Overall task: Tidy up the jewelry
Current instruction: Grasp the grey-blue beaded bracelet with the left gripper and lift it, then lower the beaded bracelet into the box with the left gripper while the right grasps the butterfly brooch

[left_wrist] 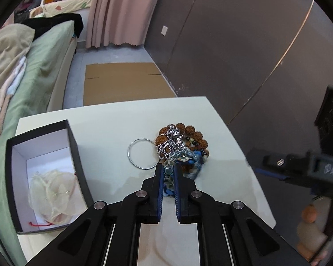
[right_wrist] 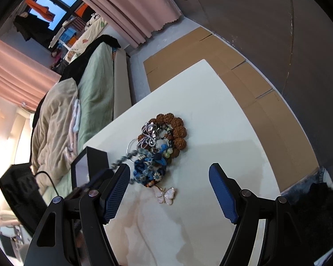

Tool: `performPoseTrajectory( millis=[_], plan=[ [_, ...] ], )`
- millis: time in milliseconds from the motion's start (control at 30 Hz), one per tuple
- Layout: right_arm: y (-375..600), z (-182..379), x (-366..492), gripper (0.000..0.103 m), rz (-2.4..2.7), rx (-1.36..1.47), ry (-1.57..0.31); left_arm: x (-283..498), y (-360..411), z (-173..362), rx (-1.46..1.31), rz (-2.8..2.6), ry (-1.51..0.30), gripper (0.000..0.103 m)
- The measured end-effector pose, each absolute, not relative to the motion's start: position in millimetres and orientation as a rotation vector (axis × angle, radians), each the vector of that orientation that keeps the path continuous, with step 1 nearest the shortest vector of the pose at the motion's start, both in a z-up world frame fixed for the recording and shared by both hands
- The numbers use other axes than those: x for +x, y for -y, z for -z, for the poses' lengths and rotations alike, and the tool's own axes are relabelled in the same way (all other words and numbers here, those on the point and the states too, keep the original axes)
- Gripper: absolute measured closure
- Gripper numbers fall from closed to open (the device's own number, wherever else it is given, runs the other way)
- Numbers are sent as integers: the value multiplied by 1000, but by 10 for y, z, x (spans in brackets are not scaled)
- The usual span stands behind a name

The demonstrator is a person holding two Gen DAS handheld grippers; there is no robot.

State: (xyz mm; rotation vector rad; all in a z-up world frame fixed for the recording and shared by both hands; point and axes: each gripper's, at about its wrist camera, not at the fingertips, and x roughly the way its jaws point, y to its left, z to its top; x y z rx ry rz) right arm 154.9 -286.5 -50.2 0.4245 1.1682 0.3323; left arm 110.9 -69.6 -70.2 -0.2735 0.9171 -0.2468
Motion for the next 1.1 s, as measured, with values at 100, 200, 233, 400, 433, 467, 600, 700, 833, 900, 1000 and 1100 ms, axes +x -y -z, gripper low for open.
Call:
performPoseTrajectory(
  millis=[100, 200, 233, 400, 433, 467, 600, 700, 833, 900, 1000, 1100],
  plan=[
    [2763, 538, 1516, 29, -338, 379, -1184, 1065, 611, 635, -310, 251, -904, 94],
    [2621, 572, 1476, 29, -347, 315, -1198, 1003, 533, 550, -315, 243, -884, 94],
    [2559, 592, 1463, 29, -347, 285, -1207, 997, 506, 534, -315, 242, -880, 94],
    [2288, 776, 1415, 29, -366, 178, -1275, 895, 357, 458, -339, 224, -857, 94],
    [2258, 817, 1412, 29, -356, 160, -1288, 887, 322, 457, -346, 219, -854, 94],
    [2231, 861, 1411, 29, -339, 139, -1301, 876, 287, 451, -352, 214, -852, 94],
    [2213, 960, 1396, 29, -302, 117, -1325, 799, 139, 412, -348, 175, -834, 94],
    [2217, 1005, 1383, 30, -287, 107, -1330, 762, 35, 395, -357, 156, -826, 94],
    [2178, 1022, 1349, 30, -266, 72, -1323, 698, -99, 343, -386, 152, -805, 94],
    [2107, 1041, 1336, 31, -251, 40, -1322, 660, -155, 311, -400, 155, -792, 94],
    [1987, 1062, 1316, 33, -216, -47, -1306, 612, -218, 274, -412, 159, -777, 94],
    [1898, 1073, 1288, 36, -177, -117, -1287, 583, -251, 248, -421, 161, -770, 94]
  ],
)
